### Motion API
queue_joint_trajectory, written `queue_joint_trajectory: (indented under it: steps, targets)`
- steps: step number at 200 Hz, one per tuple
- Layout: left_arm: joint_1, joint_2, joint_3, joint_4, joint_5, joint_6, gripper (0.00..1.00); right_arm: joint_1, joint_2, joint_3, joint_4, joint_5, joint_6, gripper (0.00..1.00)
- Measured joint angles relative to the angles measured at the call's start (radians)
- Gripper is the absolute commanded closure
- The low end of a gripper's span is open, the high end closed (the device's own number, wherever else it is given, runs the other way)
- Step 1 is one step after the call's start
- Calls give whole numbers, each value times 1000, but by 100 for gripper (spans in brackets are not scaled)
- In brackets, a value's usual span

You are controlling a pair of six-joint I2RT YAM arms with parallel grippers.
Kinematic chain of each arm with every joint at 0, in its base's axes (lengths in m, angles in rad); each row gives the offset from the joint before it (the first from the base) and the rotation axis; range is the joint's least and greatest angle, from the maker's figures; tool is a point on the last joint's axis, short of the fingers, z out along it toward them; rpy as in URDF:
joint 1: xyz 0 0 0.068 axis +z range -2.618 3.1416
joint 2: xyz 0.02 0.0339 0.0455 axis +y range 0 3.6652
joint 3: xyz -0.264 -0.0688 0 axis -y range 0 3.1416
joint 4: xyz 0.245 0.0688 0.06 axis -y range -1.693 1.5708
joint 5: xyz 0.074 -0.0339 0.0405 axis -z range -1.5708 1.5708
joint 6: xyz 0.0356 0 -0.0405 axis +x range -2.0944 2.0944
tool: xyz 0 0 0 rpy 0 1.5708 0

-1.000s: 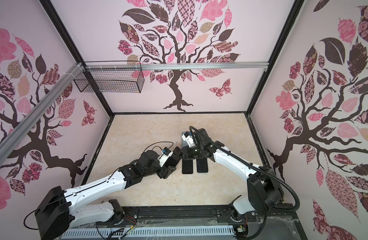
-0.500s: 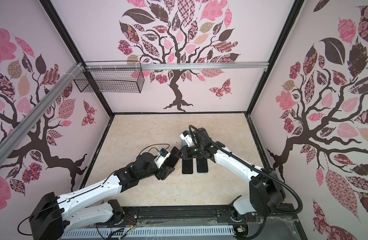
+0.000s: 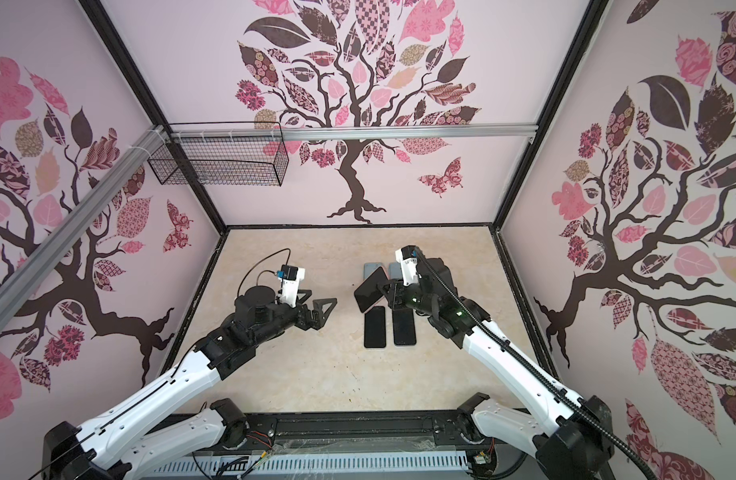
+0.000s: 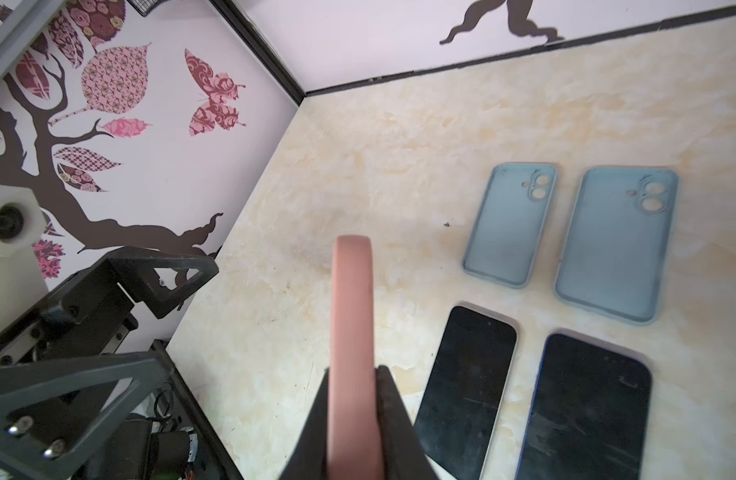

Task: Take the phone out of the phone case
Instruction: 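Lift the pink-cased phone with the right gripper while the left gripper moves toward it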

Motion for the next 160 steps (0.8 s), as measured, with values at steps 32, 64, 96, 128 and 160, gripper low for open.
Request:
queue_joint_trajectory:
  steps: [32, 64, 96, 128, 160]
  targets:
    - [37, 2, 8, 27, 159, -64, 5, -10, -45, -14, 51, 19, -37, 100]
    - [111, 2, 6, 111, 300, -148, 8, -18, -81, -22, 64, -10, -80, 100]
    - [143, 1, -4, 183, 394, -195, 8, -21, -157, -77, 111, -104, -133, 100]
    - [143, 17, -8, 231, 461, -219, 9, -34, -137, -64, 129, -251, -150, 100]
    - [143, 18, -28, 256, 494, -233, 12, -98, -111, -64, 201, -443, -105, 100]
